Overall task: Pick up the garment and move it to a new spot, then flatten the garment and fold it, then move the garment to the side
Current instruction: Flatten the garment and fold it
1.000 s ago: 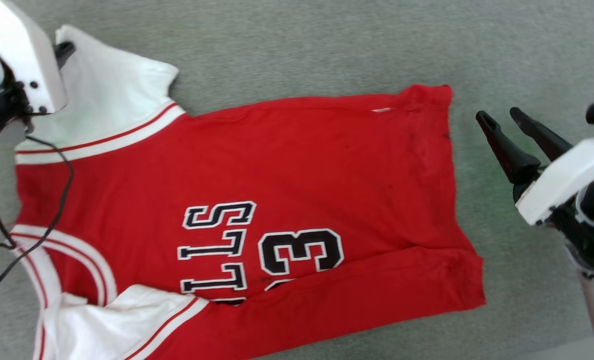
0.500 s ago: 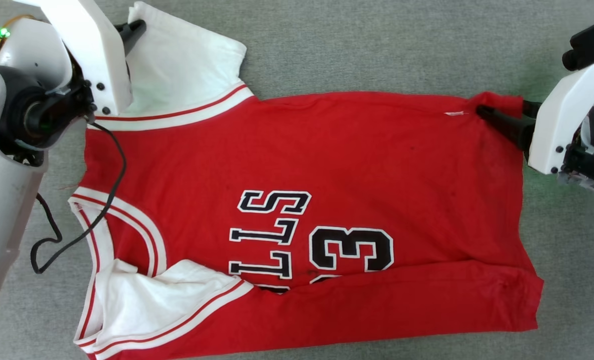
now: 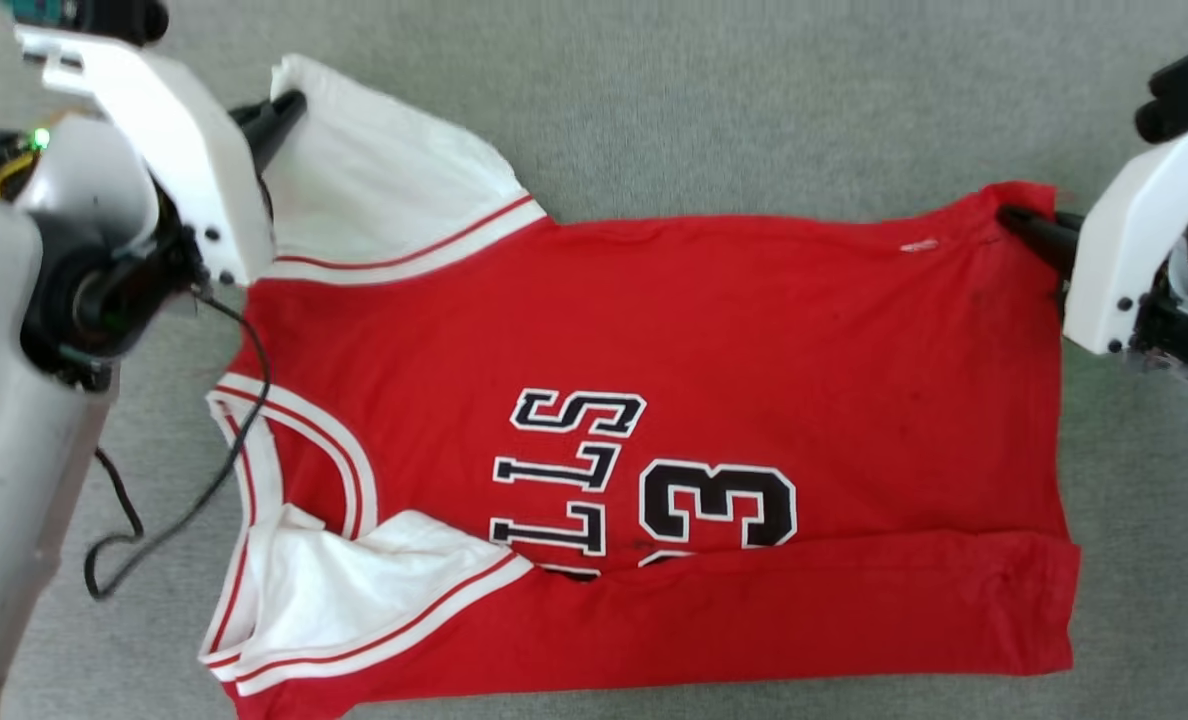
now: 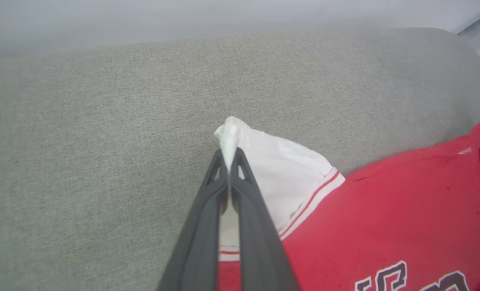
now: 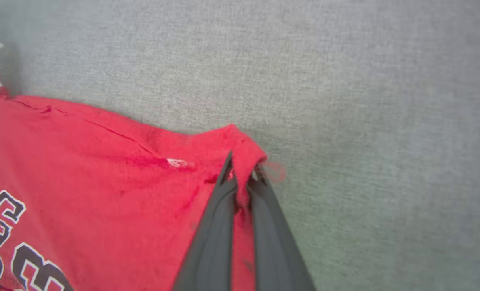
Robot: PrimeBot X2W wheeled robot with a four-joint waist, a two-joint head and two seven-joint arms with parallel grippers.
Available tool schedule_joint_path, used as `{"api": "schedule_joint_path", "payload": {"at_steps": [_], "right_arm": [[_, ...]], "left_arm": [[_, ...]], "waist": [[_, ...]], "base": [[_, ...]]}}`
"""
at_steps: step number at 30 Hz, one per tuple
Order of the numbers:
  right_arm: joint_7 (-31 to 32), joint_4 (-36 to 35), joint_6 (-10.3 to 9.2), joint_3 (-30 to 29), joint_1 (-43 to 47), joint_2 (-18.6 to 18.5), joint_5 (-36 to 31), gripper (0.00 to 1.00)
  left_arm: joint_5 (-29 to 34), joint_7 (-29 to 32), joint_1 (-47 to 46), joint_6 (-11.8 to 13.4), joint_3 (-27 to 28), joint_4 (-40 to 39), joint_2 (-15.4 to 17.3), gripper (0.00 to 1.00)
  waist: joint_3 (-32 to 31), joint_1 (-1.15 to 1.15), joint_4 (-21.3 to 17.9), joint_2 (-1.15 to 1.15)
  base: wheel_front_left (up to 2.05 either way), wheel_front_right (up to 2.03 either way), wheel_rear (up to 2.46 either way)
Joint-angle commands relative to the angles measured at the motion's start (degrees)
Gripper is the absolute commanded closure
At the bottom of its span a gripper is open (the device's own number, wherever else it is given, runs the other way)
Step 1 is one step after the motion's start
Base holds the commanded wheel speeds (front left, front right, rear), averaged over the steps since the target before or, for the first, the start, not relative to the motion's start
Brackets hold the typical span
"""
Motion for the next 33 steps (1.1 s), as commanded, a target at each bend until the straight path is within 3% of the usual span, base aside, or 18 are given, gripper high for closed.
{"api": "schedule_joint_path", "payload": {"at_steps": [1,12,21,25,26,27,28,29,33], "right_arm": [[-0.9,-1.2,-0.02,-0.7,2.3,-0.1,-0.2,1.0],[-3.8,-6.9,-0.02,-5.8,18.2,2.0,-0.8,1.0],[-4.8,-8.4,-0.02,-8.0,31.0,5.1,-0.7,1.0],[-5.2,-8.5,-0.02,-8.4,36.0,6.3,-1.1,1.0],[-5.4,-8.2,-0.02,-8.5,37.0,6.6,-0.8,0.93],[-5.7,-7.8,-0.02,-8.4,37.8,6.8,-0.9,0.9],[-6.4,-7.7,-0.02,-8.2,38.4,6.8,-1.0,0.65],[-7.4,-7.6,-0.02,-8.1,38.8,6.8,-1.1,0.0],[-13.4,-8.3,-0.02,-7.3,40.7,6.6,-1.9,0.0]], "left_arm": [[-0.9,-1.8,2.8,0.4,1.1,-0.5,0.2,1.0],[-5.7,-9.2,26.8,4.6,5.4,-8.7,2.8,1.0],[-11.1,-12.2,43.9,7.5,6.3,-10.8,0.2,1.0],[-13.3,-13.5,48.1,7.1,6.0,-9.3,-2.1,1.0],[-13.8,-13.8,48.8,6.8,5.9,-8.6,-2.9,0.72],[-13.9,-14.2,49.3,6.7,5.8,-7.9,-3.3,0.54],[-13.3,-15.4,49.4,6.8,6.0,-7.1,-3.5,0.0],[-13.0,-16.4,49.4,6.8,6.1,-6.4,-4.0,0.0],[-10.3,-21.2,49.6,6.4,5.7,-5.3,-5.5,0.0]], "waist": [[-3.8,0.0,0.6,0.0],[-14.8,0.0,2.3,0.0],[-18.9,0.0,2.8,0.0],[-19.3,0.0,2.7,0.0],[-19.2,0.0,2.7,0.0],[-19.3,0.0,2.6,0.0],[-19.3,0.0,2.5,0.0],[-19.3,0.0,2.4,0.0],[-20.1,0.0,2.1,0.0]], "base": [[0.0,0.0,0.0],[0.0,0.0,0.0],[0.0,0.0,0.0],[0.0,0.0,0.0],[0.0,0.0,0.0],[0.0,0.0,0.0],[0.0,0.0,0.0],[0.0,0.0,0.0],[0.0,0.0,0.0]]}}
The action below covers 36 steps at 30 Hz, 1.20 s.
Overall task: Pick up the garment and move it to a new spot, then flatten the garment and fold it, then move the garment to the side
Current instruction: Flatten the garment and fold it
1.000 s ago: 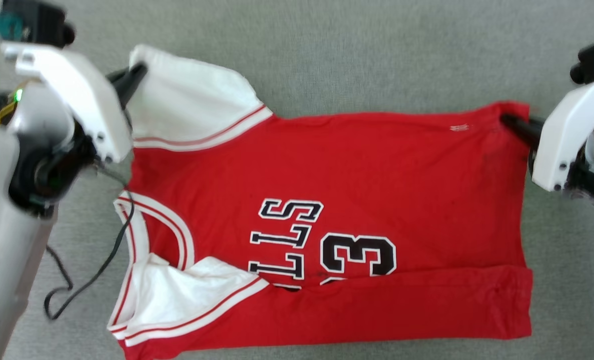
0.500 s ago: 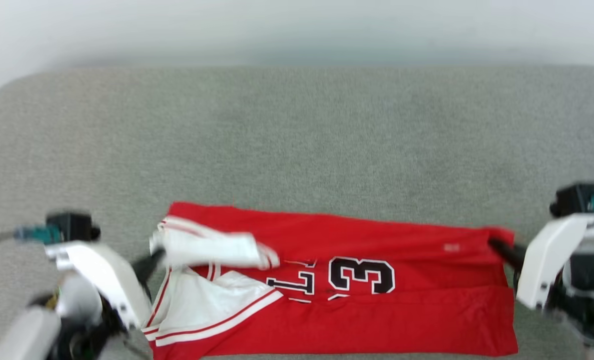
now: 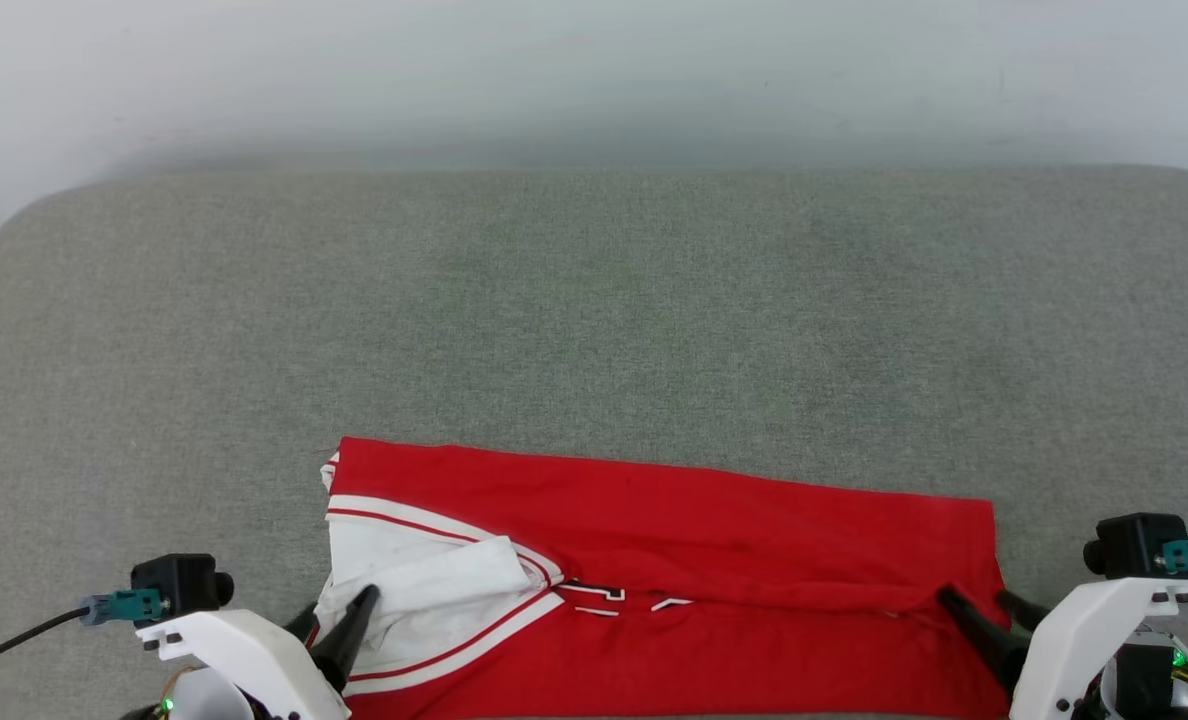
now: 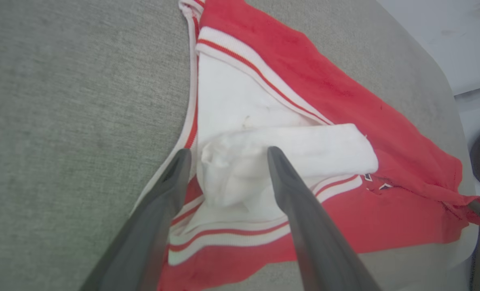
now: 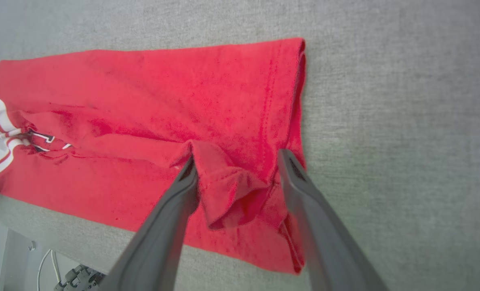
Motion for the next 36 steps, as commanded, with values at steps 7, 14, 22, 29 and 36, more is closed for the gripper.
{"api": "schedule_joint_path", "payload": {"at_steps": [7,14,22,29,36], "right_arm": [[-8.6,-6.4,-0.02,-0.7,1.8,-1.2,0.0,0.0],[-5.3,-9.2,-0.02,-6.4,0.8,-3.1,-0.3,0.0],[7.2,-8.9,-0.02,-10.7,-0.1,-3.9,-1.5,0.0],[13.0,-6.1,-0.02,-11.1,0.5,-0.7,-2.0,0.0],[15.0,1.8,-0.02,-10.3,-0.8,1.4,0.0,0.0]], "left_arm": [[9.5,-12.5,-1.8,4.2,0.6,-3.7,-1.7,0.0],[16.9,-22.8,-3.5,5.9,0.1,-8.2,-3.3,0.0],[25.6,-27.2,-4.3,9.5,-1.3,-11.2,-2.0,0.0],[29.6,-28.0,-4.7,11.3,-2.9,-15.4,-2.0,0.0],[30.4,-27.8,-5.4,11.7,-4.3,-16.9,-3.0,0.0]], "waist": [[-1.9,0.01,-0.3,0.0],[-3.2,0.01,-0.3,0.0],[-2.1,0.01,1.6,0.0],[0.8,0.01,5.1,0.0],[2.9,0.01,7.4,0.0]], "base": [[0.0,0.0,0.0],[0.0,0.0,0.0],[0.0,0.0,0.0],[0.0,0.0,0.0],[0.0,0.0,0.0]]}}
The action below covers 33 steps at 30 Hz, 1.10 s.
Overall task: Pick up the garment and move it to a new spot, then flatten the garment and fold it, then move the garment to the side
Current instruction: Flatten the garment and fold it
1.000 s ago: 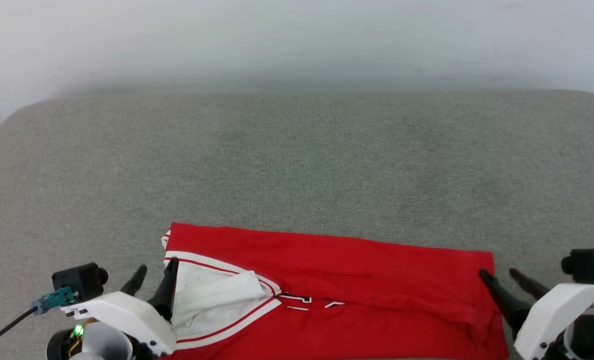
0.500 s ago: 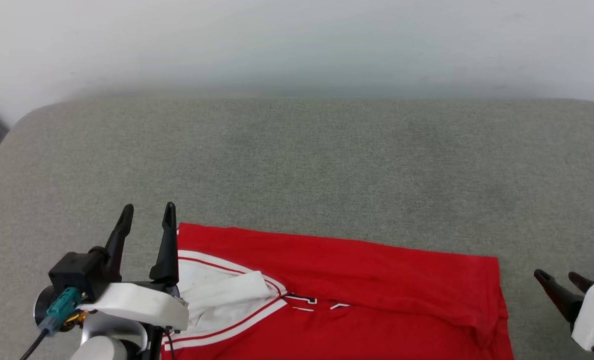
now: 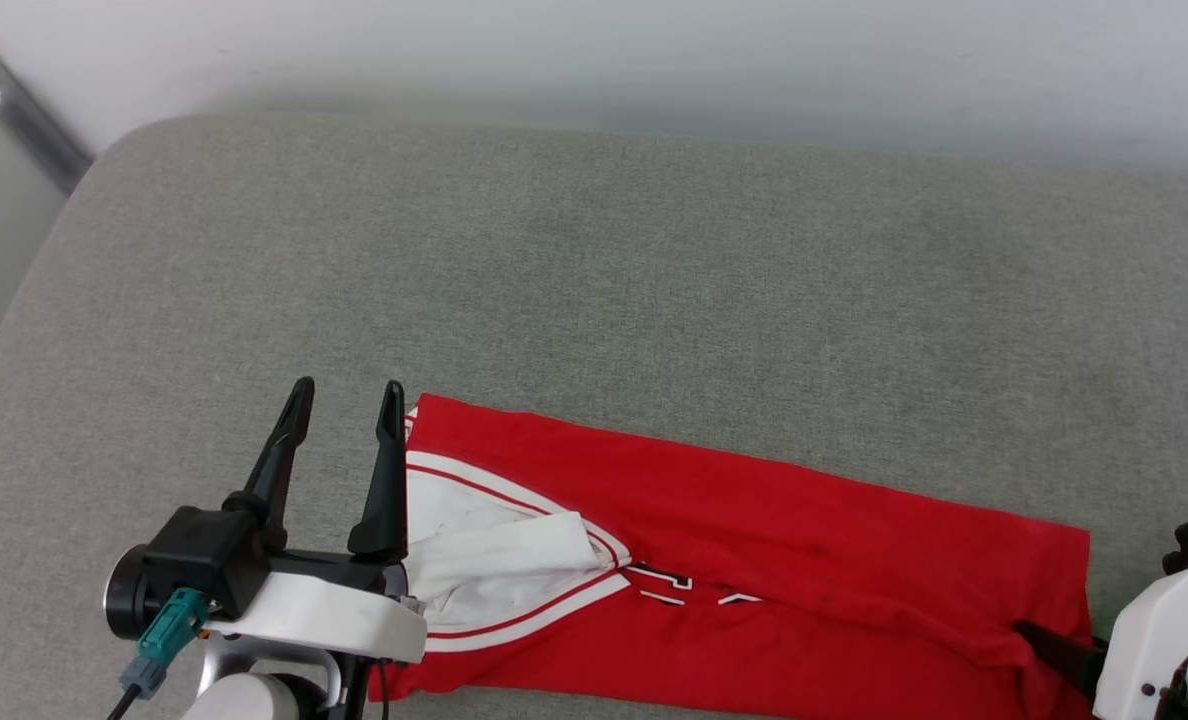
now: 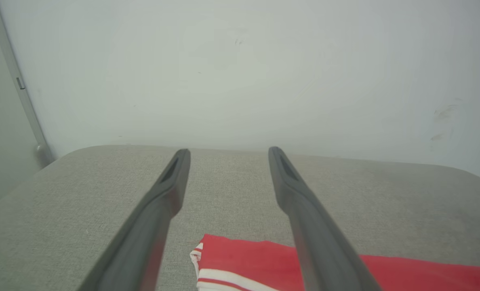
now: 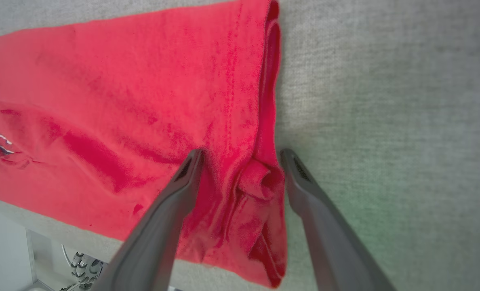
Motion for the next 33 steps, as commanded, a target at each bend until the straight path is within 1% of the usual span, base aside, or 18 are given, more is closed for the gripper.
{"api": "schedule_joint_path", "payload": {"at_steps": [1,2,3,4,12,16,20,26,27,29,33], "right_arm": [[0.9,1.9,-0.02,1.3,-0.3,0.7,0.6,0.09],[1.4,2.5,-0.02,1.9,-0.4,0.9,0.6,0.61],[1.6,2.8,-0.01,2.3,-0.6,1.2,0.8,0.97],[1.8,2.9,-0.01,2.6,-0.8,1.2,0.9,1.0],[0.3,-0.4,-0.02,2.9,-3.5,-1.6,0.3,1.0],[0.7,-1.0,-0.03,1.3,-4.1,-2.7,-0.4,1.0],[1.7,-1.6,-0.03,-2.9,-4.0,-3.1,-1.6,1.0],[3.2,-3.1,-0.02,-12.1,-2.8,-2.8,-3.5,1.0],[3.2,-3.1,-0.02,-12.1,-2.8,-2.8,-3.5,1.0],[4.2,-3.4,-0.02,-14.3,-2.8,-1.7,-2.4,1.0],[8.9,-3.6,-0.02,-16.9,-4.8,3.4,4.8,1.0]], "left_arm": [[0.2,-0.1,-0.6,0.2,-0.1,0.1,-0.1,0.0],[0.1,-0.2,-0.6,0.2,-0.1,0.2,-0.2,0.0],[0.1,-0.2,-0.5,0.3,-0.2,0.3,-0.2,0.0],[0.0,-0.2,-0.4,0.2,-0.2,0.4,-0.2,0.0],[-0.1,0.0,0.8,0.4,-0.4,0.9,0.2,0.0],[0.1,-0.1,1.5,0.9,-0.3,1.1,0.6,0.0],[0.4,0.1,2.6,1.4,-0.6,1.1,0.8,0.0],[0.0,0.3,3.4,1.3,-1.1,0.9,0.6,0.0],[0.0,0.3,3.4,1.3,-1.1,0.9,0.6,0.0],[-0.1,0.3,3.3,1.2,-1.3,1.0,0.5,0.0],[-0.3,0.5,3.1,1.2,-1.5,1.2,0.4,0.0]], "waist": [[0.5,0.0,0.6,0.0],[0.4,0.0,0.6,0.0],[0.3,0.0,0.5,0.0],[0.2,0.0,0.5,0.0],[-2.6,0.0,-1.2,0.0],[-4.1,0.0,-2.3,0.0],[-5.3,0.0,-3.5,0.0],[-6.2,0.0,-4.9,0.0],[-6.2,0.0,-4.9,0.0],[-6.3,0.0,-5.2,0.0],[-6.4,0.0,-5.7,0.0]], "base": [[0.0,0.0,0.0],[0.0,0.0,0.0],[0.0,0.0,0.0],[0.0,0.0,0.0],[0.0,0.0,0.0],[0.0,0.0,0.0],[0.0,0.0,0.0],[0.0,0.0,0.0],[0.0,0.0,0.0],[0.0,0.0,0.0],[0.0,0.0,0.0]]}}
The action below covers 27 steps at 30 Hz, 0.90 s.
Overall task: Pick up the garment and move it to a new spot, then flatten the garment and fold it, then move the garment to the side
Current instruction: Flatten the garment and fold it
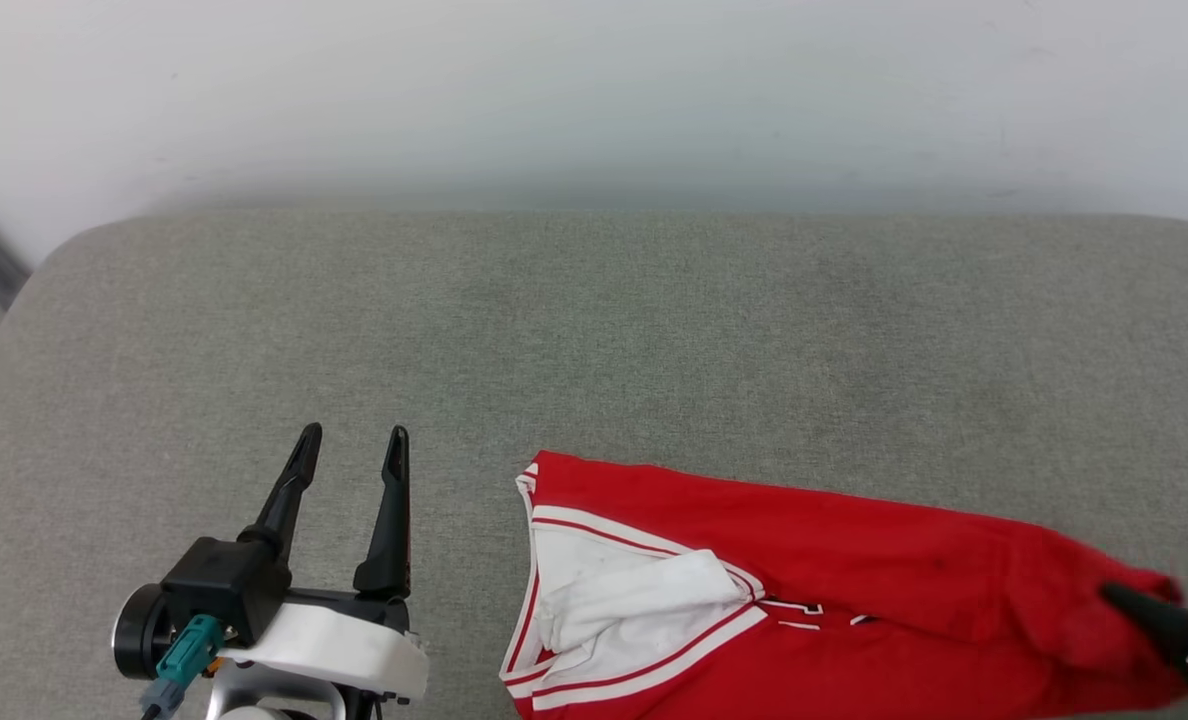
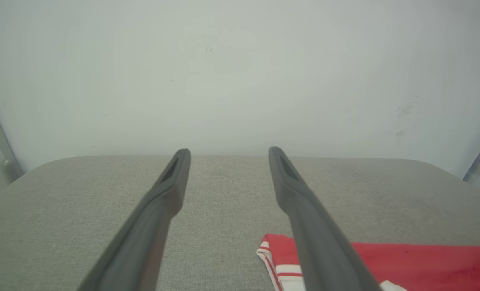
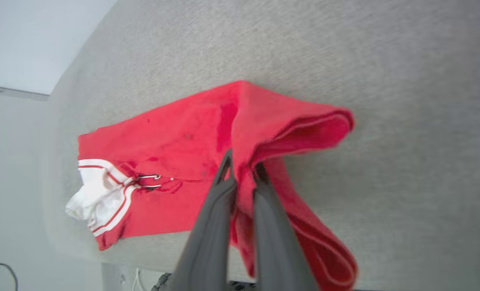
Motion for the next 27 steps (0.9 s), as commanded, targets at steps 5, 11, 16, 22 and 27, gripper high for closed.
{"api": "schedule_joint_path", "payload": {"at_steps": [5,11,16,22,27], "right_arm": [[7.8,0.5,-0.02,-0.8,-2.2,5.4,11.8,1.0],[10.2,7.5,-0.02,4.6,-3.7,6.5,29.1,1.0],[4.7,11.8,-0.02,15.9,-6.0,6.4,38.3,1.0],[-3.5,14.9,-0.02,30.6,-9.7,6.4,44.0,1.0],[-9.9,17.2,-0.02,39.2,-13.1,6.3,44.4,0.8]], "left_arm": [[-0.2,0.4,-0.2,-0.4,-0.4,0.1,-0.2,0.0],[-0.2,0.6,-1.5,-0.7,-1.0,0.1,-0.5,0.0],[-0.4,0.3,-2.9,-1.5,-1.4,0.8,-1.1,0.0],[-0.6,0.0,-4.7,-2.4,-1.9,1.8,-2.1,0.0],[-0.7,-0.4,-5.9,-3.2,-2.2,2.7,-2.9,0.0]], "waist": [[0.1,0.0,0.4,0.0],[1.4,0.0,2.2,0.0],[3.1,0.0,3.9,0.0],[5.1,0.0,6.0,0.0],[6.6,0.0,7.5,0.0]], "base": [[0.0,0.0,0.0],[0.0,0.0,0.0],[0.0,0.0,0.0],[0.0,0.0,0.0],[0.0,0.0,0.0]]}}
